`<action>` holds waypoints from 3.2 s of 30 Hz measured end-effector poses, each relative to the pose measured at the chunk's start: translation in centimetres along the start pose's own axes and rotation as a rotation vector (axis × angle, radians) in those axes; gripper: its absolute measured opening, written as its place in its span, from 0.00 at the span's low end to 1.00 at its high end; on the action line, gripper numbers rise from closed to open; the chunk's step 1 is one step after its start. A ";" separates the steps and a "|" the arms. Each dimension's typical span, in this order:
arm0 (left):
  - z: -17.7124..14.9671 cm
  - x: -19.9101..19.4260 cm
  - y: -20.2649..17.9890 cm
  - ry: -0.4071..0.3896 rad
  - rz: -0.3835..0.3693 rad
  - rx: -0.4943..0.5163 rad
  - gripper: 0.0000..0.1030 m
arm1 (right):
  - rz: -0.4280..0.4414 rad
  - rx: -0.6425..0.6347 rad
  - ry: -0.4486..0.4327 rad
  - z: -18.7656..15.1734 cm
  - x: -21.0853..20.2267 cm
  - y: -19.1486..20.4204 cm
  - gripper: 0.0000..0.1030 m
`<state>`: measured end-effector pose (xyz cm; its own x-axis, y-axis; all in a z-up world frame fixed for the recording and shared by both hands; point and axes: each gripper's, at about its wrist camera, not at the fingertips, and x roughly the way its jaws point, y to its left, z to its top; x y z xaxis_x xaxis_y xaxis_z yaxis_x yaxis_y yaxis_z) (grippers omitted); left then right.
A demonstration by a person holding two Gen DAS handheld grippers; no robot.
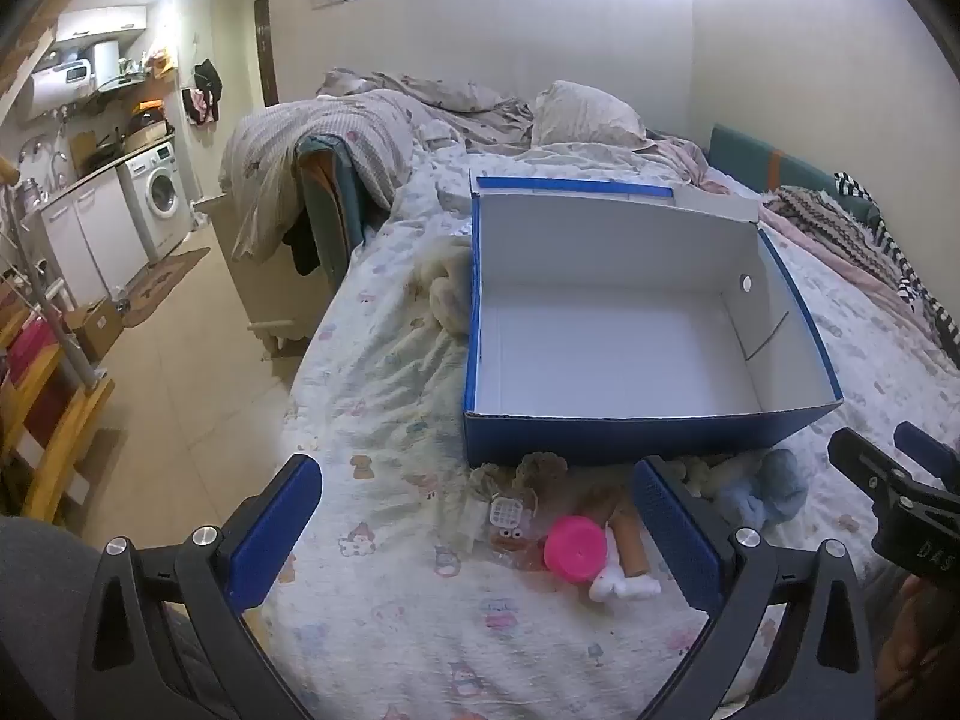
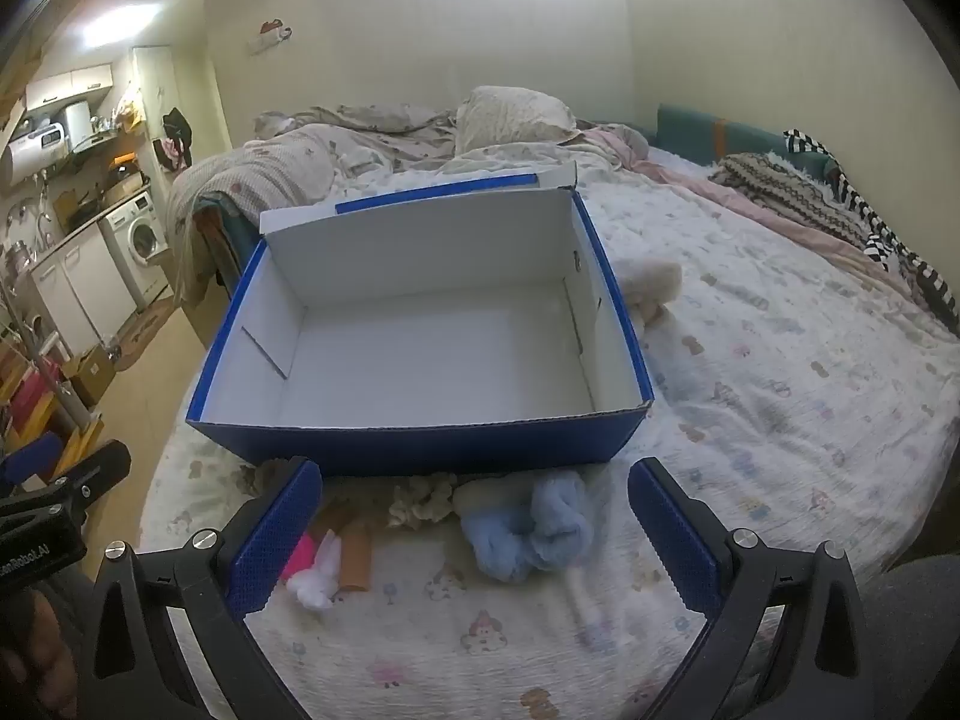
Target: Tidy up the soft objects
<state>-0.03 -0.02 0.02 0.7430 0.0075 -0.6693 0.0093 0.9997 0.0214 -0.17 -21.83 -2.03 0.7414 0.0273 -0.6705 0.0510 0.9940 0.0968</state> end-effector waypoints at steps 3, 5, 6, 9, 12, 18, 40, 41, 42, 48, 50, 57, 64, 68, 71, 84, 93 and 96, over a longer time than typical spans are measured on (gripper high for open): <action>0.0 0.0 0.0 -0.004 0.000 0.002 1.00 | -0.003 -0.001 0.007 0.0 0.0 0.0 1.00; 0.1 -0.1 0.1 -0.002 -0.001 -0.005 1.00 | -0.003 0.000 0.008 0.0 0.0 0.0 1.00; 0.1 -0.1 0.1 -0.003 -0.002 -0.008 1.00 | -0.003 0.000 0.008 0.0 0.0 0.0 1.00; 0.1 -0.1 -0.1 -0.002 0.003 -0.001 1.00 | -0.003 0.002 0.007 0.0 0.1 0.0 1.00; 0.1 -0.1 0.1 -0.002 0.000 -0.002 1.00 | -0.002 -0.001 0.006 0.0 0.0 0.1 1.00; 0.4 -0.3 -0.1 -0.006 0.001 -0.002 1.00 | -0.002 -0.001 0.006 0.0 0.1 0.1 1.00; 0.3 -0.9 -0.4 -0.017 0.001 0.016 1.00 | 0.000 0.002 0.006 0.0 0.2 0.1 1.00; 0.3 -0.9 -0.5 -0.016 0.001 0.015 1.00 | 0.000 0.002 0.006 0.0 0.2 0.2 1.00; 0.3 -0.9 -0.5 -0.016 0.000 0.016 1.00 | 0.006 0.004 0.004 -0.1 0.2 0.2 1.00; 0.3 -1.0 -0.5 -0.015 -0.003 0.015 1.00 | 0.011 0.009 0.005 -0.1 0.0 -0.1 1.00; 0.3 -1.0 -0.6 -0.015 -0.002 0.016 1.00 | 0.008 0.007 0.005 -0.2 0.0 -0.1 1.00; 0.3 -1.1 -0.6 -0.014 -0.002 0.015 1.00 | 0.004 0.008 0.009 0.2 0.1 0.3 1.00; 0.3 -1.0 -0.6 -0.014 -0.002 0.015 1.00 | 0.001 0.011 0.013 0.2 0.0 0.3 1.00; 0.3 -1.0 -0.6 -0.012 -0.003 0.014 1.00 | 0.002 0.010 0.013 0.2 0.1 0.3 1.00; 0.3 -1.0 -0.6 -0.012 -0.003 0.013 1.00 | 0.001 0.012 0.013 0.2 0.1 0.2 1.00; -0.1 -0.8 -0.4 -0.012 -0.006 0.013 1.00 | 0.002 0.013 0.015 0.2 0.1 0.2 1.00; -0.2 -0.4 -0.3 -0.006 -0.007 0.011 1.00 | 0.005 0.014 0.016 0.1 0.2 0.1 1.00; -0.2 -0.4 -0.3 -0.005 -0.010 0.011 1.00 | 0.008 0.020 0.018 0.1 0.1 0.1 1.00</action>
<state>-0.48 -0.28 0.08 0.7461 -0.0029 -0.6659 0.0241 0.9995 0.0227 0.00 -21.73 -2.01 0.7294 0.0377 -0.6830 0.0586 0.9914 0.1172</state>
